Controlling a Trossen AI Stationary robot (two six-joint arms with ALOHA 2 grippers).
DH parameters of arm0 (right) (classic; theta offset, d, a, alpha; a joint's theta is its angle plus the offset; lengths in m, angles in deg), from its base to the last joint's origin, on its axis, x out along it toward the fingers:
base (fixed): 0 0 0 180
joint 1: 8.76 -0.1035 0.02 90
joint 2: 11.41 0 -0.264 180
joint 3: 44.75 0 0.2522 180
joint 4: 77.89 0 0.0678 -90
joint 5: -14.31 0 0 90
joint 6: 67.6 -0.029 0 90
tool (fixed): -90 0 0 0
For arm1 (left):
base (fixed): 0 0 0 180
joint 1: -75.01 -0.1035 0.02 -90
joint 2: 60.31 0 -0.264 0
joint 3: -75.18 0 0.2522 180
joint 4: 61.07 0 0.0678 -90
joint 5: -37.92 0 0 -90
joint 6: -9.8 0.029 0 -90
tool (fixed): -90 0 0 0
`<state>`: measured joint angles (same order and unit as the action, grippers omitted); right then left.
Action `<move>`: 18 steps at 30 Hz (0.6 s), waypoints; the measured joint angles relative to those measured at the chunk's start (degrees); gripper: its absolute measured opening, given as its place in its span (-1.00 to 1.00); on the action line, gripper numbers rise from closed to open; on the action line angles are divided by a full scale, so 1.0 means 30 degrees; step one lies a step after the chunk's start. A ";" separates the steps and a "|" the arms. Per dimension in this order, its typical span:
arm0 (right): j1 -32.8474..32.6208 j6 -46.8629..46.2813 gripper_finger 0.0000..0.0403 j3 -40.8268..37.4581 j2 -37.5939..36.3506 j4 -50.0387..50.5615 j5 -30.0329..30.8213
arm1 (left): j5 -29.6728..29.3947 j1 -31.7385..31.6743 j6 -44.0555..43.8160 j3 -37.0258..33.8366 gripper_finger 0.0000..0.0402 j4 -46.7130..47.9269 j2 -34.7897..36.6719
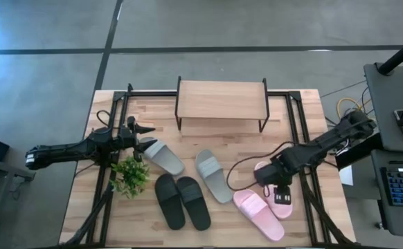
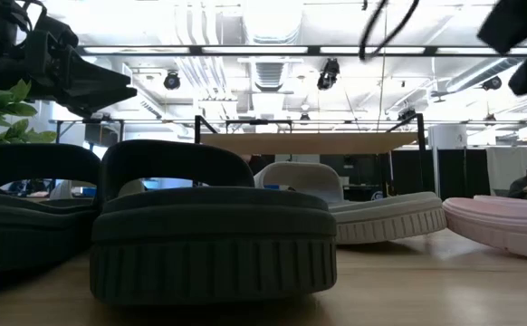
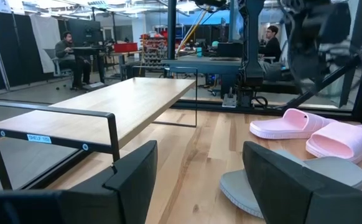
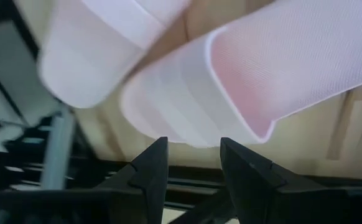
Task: Pick and place slides into the shelf
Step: Put the right pink slide on the shelf
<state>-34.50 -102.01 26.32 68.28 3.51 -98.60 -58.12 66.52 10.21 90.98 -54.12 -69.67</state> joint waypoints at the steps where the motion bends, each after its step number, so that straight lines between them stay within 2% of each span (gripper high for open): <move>1: 0.0019 0.0325 -0.31 -0.0131 0.0285 -0.0006 0.0001 | 0.0002 0.0003 0.0002 0.0000 0.11 0.0011 0.0013; 10: 0.0185 0.2780 -0.31 -0.0421 0.2524 -0.0108 0.0147 | 0.0007 0.0000 -0.0001 0.0000 0.11 -0.0020 0.0007; 18: 0.0815 0.3191 -0.31 0.0108 0.2637 -0.0090 0.0654 | 0.0000 0.0001 0.0000 0.0000 0.11 -0.0021 0.0014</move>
<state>-32.05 -92.44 26.64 76.19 3.23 -96.64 -58.12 66.52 10.21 90.98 -54.18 -69.63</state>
